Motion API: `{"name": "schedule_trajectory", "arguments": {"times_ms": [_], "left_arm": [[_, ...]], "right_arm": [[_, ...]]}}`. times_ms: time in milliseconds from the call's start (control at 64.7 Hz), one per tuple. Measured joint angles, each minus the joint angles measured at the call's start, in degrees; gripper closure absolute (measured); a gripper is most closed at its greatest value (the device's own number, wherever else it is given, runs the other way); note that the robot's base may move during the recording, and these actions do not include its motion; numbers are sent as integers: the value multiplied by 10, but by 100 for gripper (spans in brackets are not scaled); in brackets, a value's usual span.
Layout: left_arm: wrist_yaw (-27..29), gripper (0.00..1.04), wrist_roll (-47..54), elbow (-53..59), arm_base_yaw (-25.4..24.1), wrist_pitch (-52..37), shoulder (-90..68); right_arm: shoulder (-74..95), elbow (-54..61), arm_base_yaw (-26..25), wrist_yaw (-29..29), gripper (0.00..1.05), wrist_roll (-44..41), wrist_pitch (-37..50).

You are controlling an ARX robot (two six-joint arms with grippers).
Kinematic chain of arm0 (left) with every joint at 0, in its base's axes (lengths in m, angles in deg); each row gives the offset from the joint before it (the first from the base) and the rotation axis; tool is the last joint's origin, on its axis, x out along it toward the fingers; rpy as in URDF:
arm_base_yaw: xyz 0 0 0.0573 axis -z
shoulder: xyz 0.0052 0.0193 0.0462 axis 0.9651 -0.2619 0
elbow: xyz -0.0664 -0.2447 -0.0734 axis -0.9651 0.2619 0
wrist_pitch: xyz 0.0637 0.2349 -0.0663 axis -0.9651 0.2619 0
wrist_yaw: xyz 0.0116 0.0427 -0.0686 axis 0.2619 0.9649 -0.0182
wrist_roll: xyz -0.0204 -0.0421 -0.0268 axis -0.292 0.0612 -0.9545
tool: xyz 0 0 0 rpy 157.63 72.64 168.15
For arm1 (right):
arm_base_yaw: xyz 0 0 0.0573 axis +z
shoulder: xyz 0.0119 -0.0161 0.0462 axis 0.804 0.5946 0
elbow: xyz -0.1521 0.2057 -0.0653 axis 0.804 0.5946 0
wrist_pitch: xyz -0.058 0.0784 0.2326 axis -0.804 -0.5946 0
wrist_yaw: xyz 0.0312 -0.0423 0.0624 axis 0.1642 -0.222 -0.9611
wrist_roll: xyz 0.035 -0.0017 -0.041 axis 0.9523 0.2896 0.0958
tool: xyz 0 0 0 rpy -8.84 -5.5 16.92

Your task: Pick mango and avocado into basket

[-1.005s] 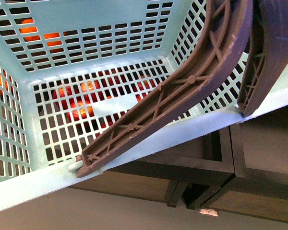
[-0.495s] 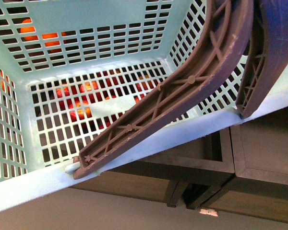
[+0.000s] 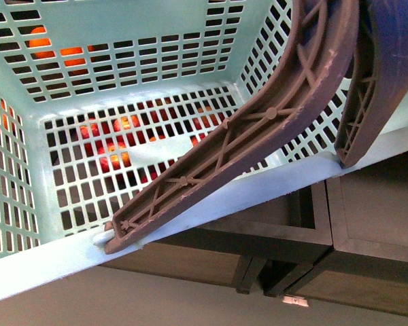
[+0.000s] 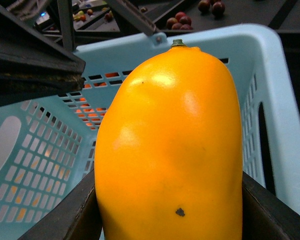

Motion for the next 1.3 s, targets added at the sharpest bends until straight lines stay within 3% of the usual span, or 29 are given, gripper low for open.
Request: {"name": "schedule_trajectory", "arguments": {"times_ms": [247,541,835,928,990,1052,1113,1299], "left_arm": [[0,91,0,0,0,0,0],[-2,91,1,0,0,0,0],[6,91,3,0,-1,0,-1],[3,91,2,0,-1,0,-1],[2,91,2,0,-1,0,-1],[2,91,2,0,-1,0,-1],[-1,91,1,0,-1,0,-1],[0,91,2,0,0,0,-1]], "right_arm": [[47,-20,36,28,45,-4,5],[52,-33,42,40,7,2,-1],[37,-37,31,69,9,34,-30],[15,-42,0,120,9,63,-45],[-10,-43,-44,186,9,85,-61],[-20,-27,-71,273,17,53,-5],[-31,-1,-85,316,25,1,48],[-86,79,-94,311,53,-78,86]]}}
